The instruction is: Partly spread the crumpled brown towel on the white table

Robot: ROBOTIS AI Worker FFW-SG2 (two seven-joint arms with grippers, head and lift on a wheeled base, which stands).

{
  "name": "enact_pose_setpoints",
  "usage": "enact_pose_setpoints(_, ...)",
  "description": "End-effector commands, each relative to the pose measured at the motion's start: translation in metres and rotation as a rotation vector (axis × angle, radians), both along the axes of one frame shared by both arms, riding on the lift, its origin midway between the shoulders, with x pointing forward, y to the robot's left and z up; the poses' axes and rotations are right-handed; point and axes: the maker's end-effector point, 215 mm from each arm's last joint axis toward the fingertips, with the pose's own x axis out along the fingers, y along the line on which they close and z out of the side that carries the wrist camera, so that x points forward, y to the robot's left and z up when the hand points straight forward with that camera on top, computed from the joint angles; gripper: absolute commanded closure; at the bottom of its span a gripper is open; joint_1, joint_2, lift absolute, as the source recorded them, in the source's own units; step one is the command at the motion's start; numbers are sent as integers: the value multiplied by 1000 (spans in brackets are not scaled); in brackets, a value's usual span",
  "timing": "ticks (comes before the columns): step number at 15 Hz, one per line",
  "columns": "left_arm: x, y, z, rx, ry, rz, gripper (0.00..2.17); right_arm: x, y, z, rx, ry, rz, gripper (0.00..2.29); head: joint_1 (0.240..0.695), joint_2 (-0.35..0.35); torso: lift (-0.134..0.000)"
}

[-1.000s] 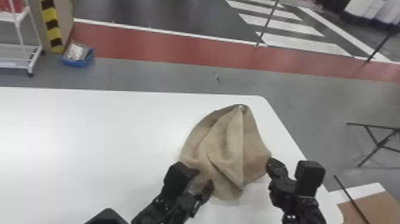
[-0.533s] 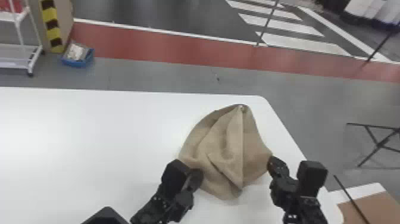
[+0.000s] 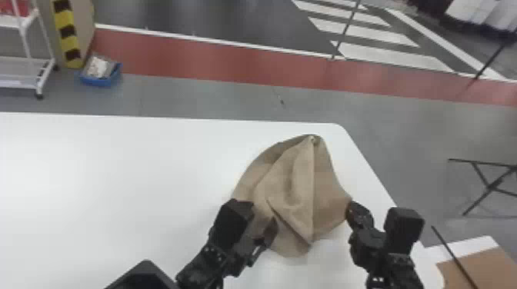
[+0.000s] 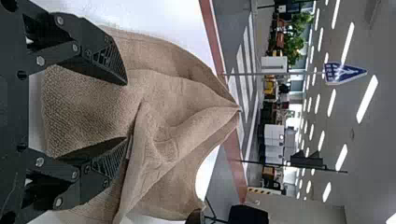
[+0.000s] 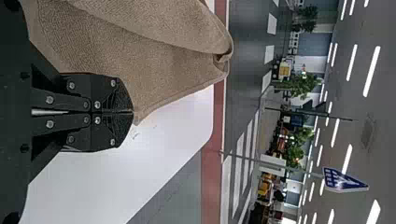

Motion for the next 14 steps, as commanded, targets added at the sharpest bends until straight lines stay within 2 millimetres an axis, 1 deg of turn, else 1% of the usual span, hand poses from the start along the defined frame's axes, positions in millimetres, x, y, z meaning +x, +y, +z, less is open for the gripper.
enact_pose_setpoints(1, 5, -10, -7, 14, -1, -10, 147, -1, -3, 1, -4, -2, -4, 1305, 695, -350, -124)
enact_pose_setpoints(4, 12, -6, -9, 24, -2, -3, 221, -3, -6, 4, -7, -10, -7, 1305, 695, -350, -124)
enact_pose_setpoints(5, 13, -4, -10, 26, -2, -3, 363, -3, -7, 4, -8, -10, -8, 1305, 695, -350, -124)
enact_pose_setpoints(6, 13, -3, -11, 28, -2, -3, 569, -2, -6, 5, -7, -13, -7, 1305, 695, -350, -124)
enact_pose_setpoints(7, 13, -2, -11, 29, -2, -2, 846, 0, -5, 7, -7, -17, -5, 1305, 695, -350, -124)
enact_pose_setpoints(9, 13, -1, -12, 33, -4, 5, 1521, 1, -2, 8, -5, -20, -1, 1305, 695, -350, -124)
enact_pose_setpoints(10, 12, -1, -13, 33, -1, -1, 1619, 2, -2, 8, -5, -22, -1, 1305, 695, -350, -124)
enact_pose_setpoints(12, 13, 2, -13, 32, 0, 3, 1666, 2, -3, 9, -6, -23, -2, 1305, 695, -350, -124)
enact_pose_setpoints(14, 13, 7, -6, 18, -6, 13, 1693, 1, -4, 11, -10, -25, -3, 1305, 695, -350, -124)
